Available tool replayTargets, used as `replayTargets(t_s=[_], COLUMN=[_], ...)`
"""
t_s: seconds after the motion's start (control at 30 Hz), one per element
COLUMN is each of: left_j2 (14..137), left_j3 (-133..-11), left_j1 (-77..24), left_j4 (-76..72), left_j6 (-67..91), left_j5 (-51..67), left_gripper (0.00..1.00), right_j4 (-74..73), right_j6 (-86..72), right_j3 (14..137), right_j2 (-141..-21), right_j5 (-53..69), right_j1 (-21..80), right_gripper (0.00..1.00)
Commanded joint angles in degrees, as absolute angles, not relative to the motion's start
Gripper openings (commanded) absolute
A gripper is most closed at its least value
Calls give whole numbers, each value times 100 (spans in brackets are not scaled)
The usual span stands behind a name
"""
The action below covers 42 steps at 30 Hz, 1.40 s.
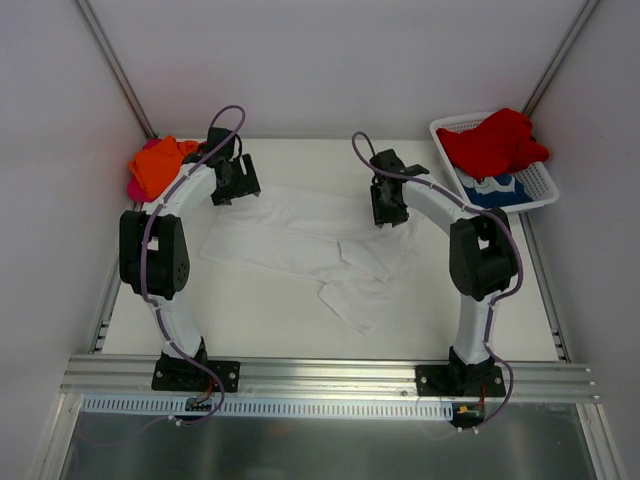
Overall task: Fold and stack the t-shirts
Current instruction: Grap the side of the flattened tshirt closest away from the robot with both arms
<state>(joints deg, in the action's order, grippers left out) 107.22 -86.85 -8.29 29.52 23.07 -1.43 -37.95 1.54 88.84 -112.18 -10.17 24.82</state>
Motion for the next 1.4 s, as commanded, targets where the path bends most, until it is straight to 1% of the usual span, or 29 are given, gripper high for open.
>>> replayTargets(t_s=[0.0, 0.17, 0.5, 0.93, 1.1, 1.23, 1.37], left_j2=[10424, 10389, 10354, 10424, 10450, 10459, 10442], left_j3=[-8613, -8569, -8648, -8701, -8701, -8657, -8543], left_j1=[-879, -879, -879, -879, -879, -879, -879], left_j4=[3006, 3015, 3015, 3015, 3015, 3015, 3015], left_j6=[2224, 2241, 2215, 2206, 2197, 2197, 2162], left_j5=[-132, -79, -88, -62, -62, -62, -175], left_gripper=[76, 76, 76, 76, 76, 76, 77], right_j4=[-3718, -3621, -3638, -4166, -4254, -4263, -4236], right_j6=[123, 149, 220, 404, 413, 413, 378], right_j3=[8868, 9009, 9342, 10889, 11258, 11277, 11075], right_j2=[-11513, -12031, -12313, -13183, -13333, -13342, -12991], right_j5=[-1160, -958, -905, -800, -782, -773, -905], right_j1=[2347, 2136, 2083, 1679, 1538, 1521, 1521], right_gripper=[40, 40, 40, 40, 40, 40, 40])
